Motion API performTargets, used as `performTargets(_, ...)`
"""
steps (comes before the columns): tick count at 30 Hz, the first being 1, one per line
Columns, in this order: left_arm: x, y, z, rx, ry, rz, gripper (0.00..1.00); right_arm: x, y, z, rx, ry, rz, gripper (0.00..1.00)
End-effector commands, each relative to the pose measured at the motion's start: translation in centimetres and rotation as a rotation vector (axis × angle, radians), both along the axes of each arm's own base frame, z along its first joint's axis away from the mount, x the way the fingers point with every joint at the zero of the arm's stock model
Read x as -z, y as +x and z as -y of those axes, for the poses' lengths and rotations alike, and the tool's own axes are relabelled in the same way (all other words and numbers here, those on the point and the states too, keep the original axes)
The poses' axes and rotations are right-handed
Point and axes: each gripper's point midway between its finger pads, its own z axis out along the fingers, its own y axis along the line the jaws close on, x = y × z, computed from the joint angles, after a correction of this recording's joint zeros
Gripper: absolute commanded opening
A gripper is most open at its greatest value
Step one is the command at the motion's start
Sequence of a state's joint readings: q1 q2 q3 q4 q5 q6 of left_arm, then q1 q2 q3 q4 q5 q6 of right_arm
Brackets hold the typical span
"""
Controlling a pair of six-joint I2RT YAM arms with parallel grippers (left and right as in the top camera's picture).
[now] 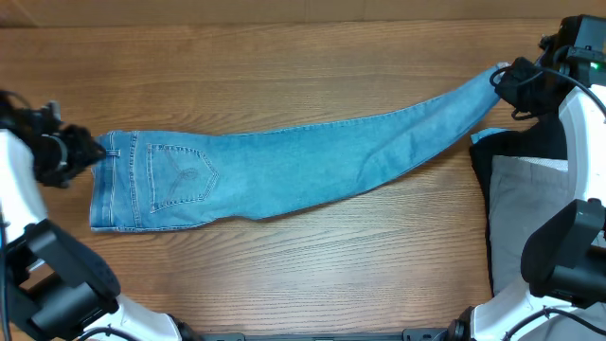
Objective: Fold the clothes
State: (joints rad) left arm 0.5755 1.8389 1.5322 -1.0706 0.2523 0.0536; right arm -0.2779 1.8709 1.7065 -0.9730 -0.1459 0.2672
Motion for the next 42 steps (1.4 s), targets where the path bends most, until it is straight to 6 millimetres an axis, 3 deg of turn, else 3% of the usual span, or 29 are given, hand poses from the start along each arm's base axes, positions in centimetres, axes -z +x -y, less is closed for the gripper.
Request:
performTargets(1, 4.2, -2.2, -1.0, -0.079, 0.131, -0.143, 0.69, -0.6, 0.0, 0.1, -0.004, -0.020, 0.009, 0.04)
performTargets(3, 5.2, -1.5, -1.2, -0.087, 0.139, -0.105, 0.71, -0.4, -0.2, 0.1, -0.005, -0.017, -0.005, 0.04)
performTargets(9, 4.2, -0.2, -1.6, -0.043, 0.160, -0.047, 0.73, -0.3, -0.5, 0.0, -0.007, -0.015, -0.018, 0.04)
performTargets(14, 4.3, -0.2, -2.2, -0.006, 0.185, -0.041, 0.74, -0.2, -0.6, 0.0, -0.007, -0.014, -0.021, 0.04)
performTargets(18, 5.7, -0.6, -1.7, 0.003, 0.167, -0.053, 0.73, -0.2, -0.6, 0.0, -0.006, -0.014, -0.020, 0.04)
performTargets(25, 7.5, -2.0, 0.1, 0.020, 0.085, -0.093, 0.36, -0.3, -0.5, 0.1, -0.006, -0.016, -0.013, 0.04)
performTargets(28, 7.6, -2.6, 0.4, 0.020, 0.070, -0.117, 0.14, -0.3, -0.5, 0.0, -0.006, -0.016, -0.015, 0.04)
performTargets(30, 7.6, -3.0, 0.5, 0.015, 0.060, -0.132, 0.09, -0.3, -0.5, 0.0, -0.006, -0.015, -0.014, 0.04)
performTargets(34, 6.2, -2.8, -0.3, -0.007, 0.074, -0.109, 0.33, -0.3, -0.5, 0.0, -0.006, -0.015, -0.016, 0.04)
performTargets(35, 5.7, -2.6, -0.8, -0.017, 0.082, -0.094, 0.49, -0.3, -0.5, 0.0, -0.006, -0.015, -0.016, 0.04)
performTargets(39, 4.3, -2.6, -3.2, -0.071, 0.101, -0.048, 0.90, -0.3, -0.5, 0.0, -0.006, -0.015, -0.015, 0.04)
performTargets(42, 4.3, -2.4, -3.2, -0.032, -0.016, 0.044, 0.95, -0.3, -0.5, 0.1, -0.006, -0.015, -0.014, 0.04)
